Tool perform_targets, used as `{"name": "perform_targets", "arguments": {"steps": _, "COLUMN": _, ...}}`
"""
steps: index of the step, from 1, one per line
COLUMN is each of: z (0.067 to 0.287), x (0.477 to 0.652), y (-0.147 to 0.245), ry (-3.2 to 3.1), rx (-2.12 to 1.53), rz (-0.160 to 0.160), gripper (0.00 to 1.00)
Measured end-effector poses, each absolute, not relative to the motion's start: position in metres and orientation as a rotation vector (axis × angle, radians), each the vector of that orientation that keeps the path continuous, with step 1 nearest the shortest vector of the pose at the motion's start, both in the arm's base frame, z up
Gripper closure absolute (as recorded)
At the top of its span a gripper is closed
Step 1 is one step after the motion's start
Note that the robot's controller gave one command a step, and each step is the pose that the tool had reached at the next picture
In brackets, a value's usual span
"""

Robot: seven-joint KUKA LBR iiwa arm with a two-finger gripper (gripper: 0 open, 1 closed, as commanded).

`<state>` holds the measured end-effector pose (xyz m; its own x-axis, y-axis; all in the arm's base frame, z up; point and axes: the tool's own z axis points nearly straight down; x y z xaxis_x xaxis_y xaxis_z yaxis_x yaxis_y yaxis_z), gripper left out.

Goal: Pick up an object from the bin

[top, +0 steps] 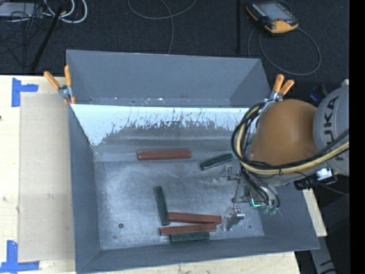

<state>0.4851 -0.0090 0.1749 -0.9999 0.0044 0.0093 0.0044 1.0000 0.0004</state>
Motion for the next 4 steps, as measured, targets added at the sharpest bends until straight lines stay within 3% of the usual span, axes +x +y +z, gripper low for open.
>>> {"name": "perform_targets", "arguments": {"steps": 1, "z": 0.178, "x": 0.487, "y": -0.009, "ry": -3.139, "rx": -0.006, "rz": 0.000, "gripper": 0.00}}
{"name": "perform_targets", "arguments": {"steps": 2, "z": 0.097, "x": 0.477, "y": 0.023, "ry": -3.142, "rx": -0.122, "rz": -0.002, "gripper": 0.00}}
{"name": "perform_targets", "arguments": {"steps": 3, "z": 0.073, "x": 0.480, "y": 0.032, "ry": -3.154, "rx": -0.078, "rz": -0.001, "gripper": 0.00}}
{"name": "perform_targets", "arguments": {"steps": 4, "z": 0.113, "x": 0.474, "y": 0.034, "ry": -3.140, "rx": -0.168, "rz": -0.002, "gripper": 0.00}}
